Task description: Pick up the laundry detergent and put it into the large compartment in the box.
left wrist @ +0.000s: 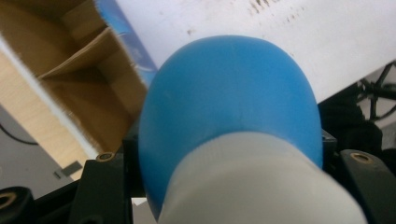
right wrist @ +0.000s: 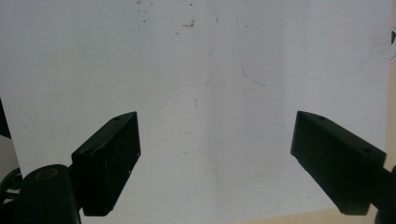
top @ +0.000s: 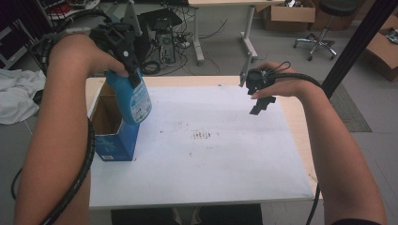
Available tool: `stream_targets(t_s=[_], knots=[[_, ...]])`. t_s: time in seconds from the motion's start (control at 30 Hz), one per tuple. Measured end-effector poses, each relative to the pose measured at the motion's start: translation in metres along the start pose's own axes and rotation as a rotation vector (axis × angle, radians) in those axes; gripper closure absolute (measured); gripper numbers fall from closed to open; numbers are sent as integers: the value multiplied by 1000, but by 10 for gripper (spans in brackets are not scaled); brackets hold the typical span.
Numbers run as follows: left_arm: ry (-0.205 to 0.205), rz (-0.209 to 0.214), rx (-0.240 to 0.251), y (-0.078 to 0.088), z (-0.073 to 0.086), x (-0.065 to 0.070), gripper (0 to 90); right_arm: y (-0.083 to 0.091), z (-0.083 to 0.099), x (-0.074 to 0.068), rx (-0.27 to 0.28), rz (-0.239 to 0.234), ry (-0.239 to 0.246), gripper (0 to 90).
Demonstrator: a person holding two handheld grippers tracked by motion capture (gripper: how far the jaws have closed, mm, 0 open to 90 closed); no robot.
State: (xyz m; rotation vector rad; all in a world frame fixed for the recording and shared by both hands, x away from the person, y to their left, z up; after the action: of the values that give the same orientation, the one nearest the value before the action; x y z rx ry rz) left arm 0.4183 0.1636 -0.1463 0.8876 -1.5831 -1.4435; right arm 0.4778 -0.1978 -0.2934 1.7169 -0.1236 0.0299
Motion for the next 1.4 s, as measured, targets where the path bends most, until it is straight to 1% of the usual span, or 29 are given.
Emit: stream_targets(t_s=[0.03,0.07,0.1,0.13,0.17,0.27,0.3,0.33,0.37,0.5,0.53,0.6,0.63,0.67,0.7,0.83,0.87,0.97,1.0,1.03,1.2,1.3,1.33,1.37,1.4], knots=[[34,-10,2,5,3,-6,393,0,0,0,-1,0,4,161],[34,-10,2,5,3,-6,393,0,-1,0,1,0,4,161],[56,-13,3,7,5,-9,393,0,-1,0,4,1,3,161],[125,-12,14,11,9,-16,393,0,-1,0,1,5,8,161],[125,-12,14,11,9,-16,393,1,-2,0,-1,10,9,161],[190,-24,26,14,15,-28,393,1,-2,0,1,9,12,161],[217,-27,32,14,16,-30,393,1,-2,0,4,11,15,161],[245,-42,33,17,20,-36,393,1,-2,0,3,10,15,161],[245,-42,33,17,20,-36,393,1,-2,0,3,10,15,161],[300,-58,32,21,26,-44,393,1,-2,-1,6,10,15,161],[305,-61,33,22,27,-45,393,1,-2,-1,6,10,15,161],[327,-61,38,24,30,-48,393,1,-2,0,3,11,16,161],[327,-61,38,24,30,-48,393,1,-2,0,3,11,16,161],[341,-62,39,25,31,-49,393,2,-3,0,6,12,16,161],[341,-62,39,25,31,-49,393,2,-3,0,6,12,16,161],[364,-77,52,27,32,-52,393,1,-4,-1,10,9,15,161],[378,-81,53,27,33,-54,393,1,-4,-1,9,9,16,161],[381,-85,55,27,34,-56,393,1,-4,-1,8,9,18,161],[391,-87,56,25,35,-58,393,1,-4,-1,6,10,18,161],[391,-87,56,25,35,-58,393,1,-4,-1,8,9,17,161],[399,-84,50,15,37,-64,393,1,-5,-1,9,11,14,161],[395,-79,43,7,36,-67,393,2,-5,-2,10,12,16,161],[395,-79,43,7,36,-67,393,3,-5,-2,10,12,16,161],[392,-82,33,1,36,-69,394,3,-5,-2,10,13,17,161],[392,-82,33,1,36,-69,394,3,-5,-2,10,13,17,161]])
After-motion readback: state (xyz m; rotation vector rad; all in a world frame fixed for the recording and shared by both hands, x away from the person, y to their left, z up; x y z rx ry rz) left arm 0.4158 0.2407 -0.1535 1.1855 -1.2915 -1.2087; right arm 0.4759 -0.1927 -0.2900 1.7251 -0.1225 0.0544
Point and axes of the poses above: each handheld gripper's, and its own axes: y roughly backward along the jaws, z roughly out of its underside, x roughly to its right, the point moved 4 cm from there along -y, roughly forward along the jaws, and after that the axes turned 1 degree about z, right-handed, at the moved point
